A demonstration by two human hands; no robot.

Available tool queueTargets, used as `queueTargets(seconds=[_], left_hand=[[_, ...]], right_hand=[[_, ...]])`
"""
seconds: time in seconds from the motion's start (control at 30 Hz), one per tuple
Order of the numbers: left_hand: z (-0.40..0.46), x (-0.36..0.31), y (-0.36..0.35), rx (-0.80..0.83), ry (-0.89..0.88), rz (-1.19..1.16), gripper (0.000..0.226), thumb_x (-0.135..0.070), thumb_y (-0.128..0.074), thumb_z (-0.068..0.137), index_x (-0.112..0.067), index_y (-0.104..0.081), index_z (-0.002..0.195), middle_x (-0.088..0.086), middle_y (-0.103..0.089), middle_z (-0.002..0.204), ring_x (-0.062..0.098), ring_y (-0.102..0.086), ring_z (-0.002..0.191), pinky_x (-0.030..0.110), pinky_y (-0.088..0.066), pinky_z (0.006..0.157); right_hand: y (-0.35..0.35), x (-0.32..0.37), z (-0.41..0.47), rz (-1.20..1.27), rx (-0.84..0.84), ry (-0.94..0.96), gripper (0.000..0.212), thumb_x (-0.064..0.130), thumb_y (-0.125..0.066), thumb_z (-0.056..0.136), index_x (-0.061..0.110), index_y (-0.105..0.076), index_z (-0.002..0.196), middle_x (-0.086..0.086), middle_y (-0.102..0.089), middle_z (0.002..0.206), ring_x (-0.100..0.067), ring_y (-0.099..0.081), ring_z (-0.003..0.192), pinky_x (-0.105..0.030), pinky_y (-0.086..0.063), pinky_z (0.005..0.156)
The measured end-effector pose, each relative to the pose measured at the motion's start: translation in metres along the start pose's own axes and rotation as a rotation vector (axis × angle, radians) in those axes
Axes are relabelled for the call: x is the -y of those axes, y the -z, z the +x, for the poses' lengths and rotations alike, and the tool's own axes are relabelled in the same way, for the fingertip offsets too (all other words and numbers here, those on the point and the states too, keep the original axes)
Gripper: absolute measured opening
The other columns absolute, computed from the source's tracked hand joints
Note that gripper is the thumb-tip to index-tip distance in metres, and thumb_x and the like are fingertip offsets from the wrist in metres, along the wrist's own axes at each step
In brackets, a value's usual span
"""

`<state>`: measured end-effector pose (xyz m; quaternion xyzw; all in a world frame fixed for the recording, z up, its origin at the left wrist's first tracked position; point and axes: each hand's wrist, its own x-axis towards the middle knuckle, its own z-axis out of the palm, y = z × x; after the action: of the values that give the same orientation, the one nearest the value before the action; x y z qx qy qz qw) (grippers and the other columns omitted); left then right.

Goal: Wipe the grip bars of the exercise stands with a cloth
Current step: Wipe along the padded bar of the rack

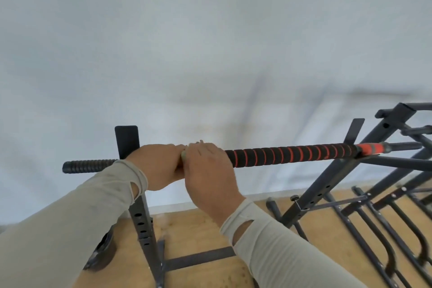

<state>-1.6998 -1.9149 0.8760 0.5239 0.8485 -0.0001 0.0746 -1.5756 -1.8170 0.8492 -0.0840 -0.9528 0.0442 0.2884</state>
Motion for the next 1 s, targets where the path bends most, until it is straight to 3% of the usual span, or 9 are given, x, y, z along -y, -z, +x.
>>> queueTargets(seconds=[0.13,0.23,0.33,0.4,0.53,0.67,0.73,0.83,1.0], left_hand=[[0.002,0.001,0.000,0.023,-0.027,0.022,0.041,-0.068,-0.039,0.096,-0.028,-0.038,0.086,-0.008,-0.054,0.081,0.014,-0.056,0.068,0.032,-0.045,0.063],[0.002,0.001,-0.001,0.025,-0.025,0.012,0.041,-0.067,-0.039,0.097,-0.027,-0.039,0.087,-0.007,-0.056,0.081,0.014,-0.056,0.066,0.031,-0.046,0.063],[0.002,0.002,-0.002,0.012,-0.030,-0.011,0.040,-0.067,-0.039,0.097,-0.029,-0.036,0.083,-0.007,-0.056,0.082,0.013,-0.055,0.067,0.030,-0.045,0.064],[0.003,0.002,-0.002,0.016,-0.031,-0.016,0.041,-0.068,-0.038,0.096,-0.030,-0.036,0.083,-0.007,-0.056,0.081,0.013,-0.055,0.066,0.029,-0.045,0.064],[0.001,0.001,0.001,0.011,-0.034,-0.009,0.041,-0.068,-0.038,0.096,-0.029,-0.037,0.083,-0.007,-0.056,0.080,0.013,-0.055,0.066,0.030,-0.045,0.064],[0.000,0.002,0.000,-0.018,-0.047,-0.018,0.040,-0.067,-0.037,0.096,-0.030,-0.036,0.079,-0.010,-0.057,0.081,0.012,-0.057,0.071,0.032,-0.049,0.069],[0.001,0.003,0.000,-0.005,-0.044,-0.013,0.040,-0.068,-0.037,0.096,-0.031,-0.036,0.080,-0.010,-0.056,0.081,0.012,-0.057,0.071,0.032,-0.048,0.068],[0.001,0.004,0.001,0.030,-0.029,-0.012,0.041,-0.069,-0.037,0.096,-0.031,-0.035,0.081,-0.008,-0.056,0.082,0.013,-0.057,0.069,0.030,-0.045,0.065],[-0.001,0.000,0.002,0.053,-0.004,-0.024,0.041,-0.070,-0.038,0.095,-0.032,-0.034,0.081,-0.009,-0.056,0.083,0.011,-0.057,0.070,0.027,-0.041,0.063]], right_hand=[[0.033,-0.065,-0.015,-0.185,0.142,0.128,0.018,0.001,-0.054,0.088,0.014,-0.064,0.097,0.001,-0.066,0.092,-0.023,-0.057,0.084,-0.038,-0.050,0.077],[0.077,-0.121,-0.023,-0.429,0.289,-0.044,0.020,-0.002,-0.061,0.083,0.018,-0.060,0.089,0.004,-0.062,0.082,-0.016,-0.046,0.077,-0.031,-0.048,0.072],[0.109,-0.162,-0.032,-0.624,0.389,-0.209,0.032,0.005,-0.056,0.087,0.026,-0.067,0.108,0.007,-0.069,0.089,-0.015,-0.047,0.079,-0.032,-0.051,0.078],[0.106,-0.151,-0.028,-0.577,0.376,-0.244,0.034,0.007,-0.053,0.088,0.030,-0.067,0.111,0.008,-0.069,0.089,-0.018,-0.059,0.084,-0.033,-0.054,0.078],[0.053,-0.057,-0.009,-0.301,0.235,-0.336,0.021,0.003,-0.050,0.084,0.020,-0.048,0.073,0.003,-0.052,0.069,-0.022,-0.057,0.069,-0.032,-0.043,0.058],[0.014,0.002,-0.003,-0.065,0.036,-0.066,0.011,0.005,-0.058,0.085,0.015,-0.060,0.082,0.000,-0.061,0.075,-0.024,-0.056,0.075,-0.035,-0.043,0.081],[0.023,-0.019,-0.001,-0.115,0.095,0.038,0.025,0.006,-0.054,0.085,0.018,-0.068,0.101,0.003,-0.069,0.087,-0.025,-0.062,0.087,-0.039,-0.048,0.094],[0.066,-0.079,-0.006,-0.294,0.296,-0.019,0.053,0.000,-0.050,0.086,0.032,-0.067,0.124,0.009,-0.073,0.101,-0.021,-0.065,0.092,-0.037,-0.054,0.089],[0.122,-0.160,-0.032,-0.606,0.401,-0.311,0.040,0.005,-0.056,0.090,0.032,-0.067,0.117,0.010,-0.064,0.079,-0.019,-0.056,0.079,-0.036,-0.056,0.079]])
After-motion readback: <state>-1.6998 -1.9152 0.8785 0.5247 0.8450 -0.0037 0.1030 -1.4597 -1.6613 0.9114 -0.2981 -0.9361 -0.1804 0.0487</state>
